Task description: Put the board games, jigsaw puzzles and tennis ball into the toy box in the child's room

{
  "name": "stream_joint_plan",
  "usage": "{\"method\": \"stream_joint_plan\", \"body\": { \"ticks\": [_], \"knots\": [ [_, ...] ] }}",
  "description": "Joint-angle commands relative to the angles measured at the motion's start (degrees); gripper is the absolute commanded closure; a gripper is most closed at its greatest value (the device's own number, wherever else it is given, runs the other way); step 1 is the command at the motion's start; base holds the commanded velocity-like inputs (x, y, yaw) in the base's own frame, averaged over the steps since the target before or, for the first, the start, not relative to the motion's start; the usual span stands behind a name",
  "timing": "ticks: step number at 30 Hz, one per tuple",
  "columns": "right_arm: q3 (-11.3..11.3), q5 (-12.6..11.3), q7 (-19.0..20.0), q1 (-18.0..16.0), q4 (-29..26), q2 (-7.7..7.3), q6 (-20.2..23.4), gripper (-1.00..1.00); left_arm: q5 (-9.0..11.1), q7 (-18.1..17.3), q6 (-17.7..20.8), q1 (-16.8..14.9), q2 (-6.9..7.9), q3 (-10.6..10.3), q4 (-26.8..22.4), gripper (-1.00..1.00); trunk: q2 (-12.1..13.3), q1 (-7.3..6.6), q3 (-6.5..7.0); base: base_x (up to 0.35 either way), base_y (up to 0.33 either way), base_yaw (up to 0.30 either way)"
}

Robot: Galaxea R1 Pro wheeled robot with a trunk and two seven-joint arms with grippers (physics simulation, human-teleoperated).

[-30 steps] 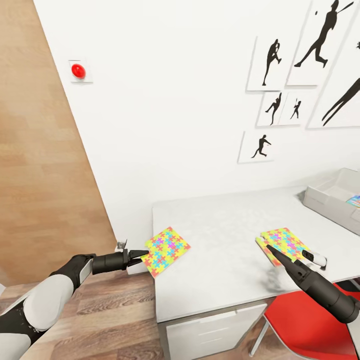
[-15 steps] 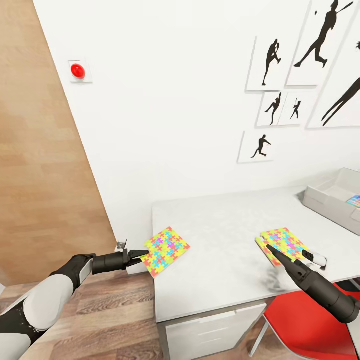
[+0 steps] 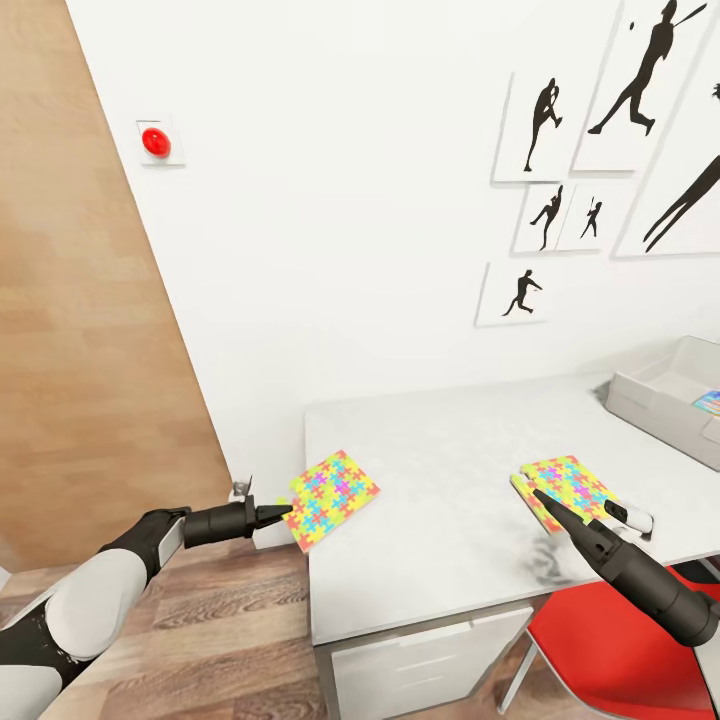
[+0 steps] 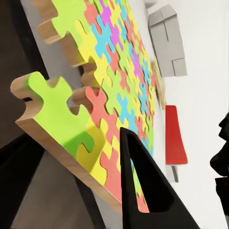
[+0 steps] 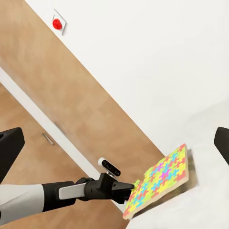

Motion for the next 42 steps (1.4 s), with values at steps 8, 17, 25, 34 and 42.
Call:
{"method": "stream_joint_plan", "body": {
  "ticks": [8, 17, 25, 34, 42],
  "knots": [
    [0.0, -0.24, 0.06, -0.01, 0.0, -0.01, 0.44, -1.0, -1.02, -0.19, 0.29, -0.02, 0.01, -0.96, -0.03, 1.0, 1.98, -1.1, 0.83, 0.0, 0.0, 0.0],
    [0.0, -0.24, 0.06, -0.02, 0.0, -0.01, 0.4, -1.0, -1.02, -0.55, 0.44, -0.02, 0.04, -1.06, -0.03, 1.0, 5.59, -3.07, 2.45, 0.0, 0.0, 0.0],
    [0.0, -0.24, 0.06, -0.02, 0.0, -0.01, 0.4, -1.0, -1.08, -3.74, 0.53, -0.02, 0.34, -1.06, -0.03, 1.0, 8.8, -4.83, 3.89, 0.0, 0.0, 0.0],
    [-0.07, -0.24, 0.06, -0.04, 0.0, -0.01, 0.46, -1.0, -1.07, -6.43, 0.85, -0.02, 0.67, -0.99, -0.08, 1.0, 12.01, -6.59, 5.32, 0.0, 0.0, 0.0],
    [-0.01, -0.24, 0.0, -0.01, 0.0, 0.01, 0.27, -1.0, -1.4, -9.37, 1.08, -0.14, 0.88, -1.31, -0.14, 1.0, 15.21, -8.34, 6.76, 0.0, 0.0, 0.0]
  ]
}}
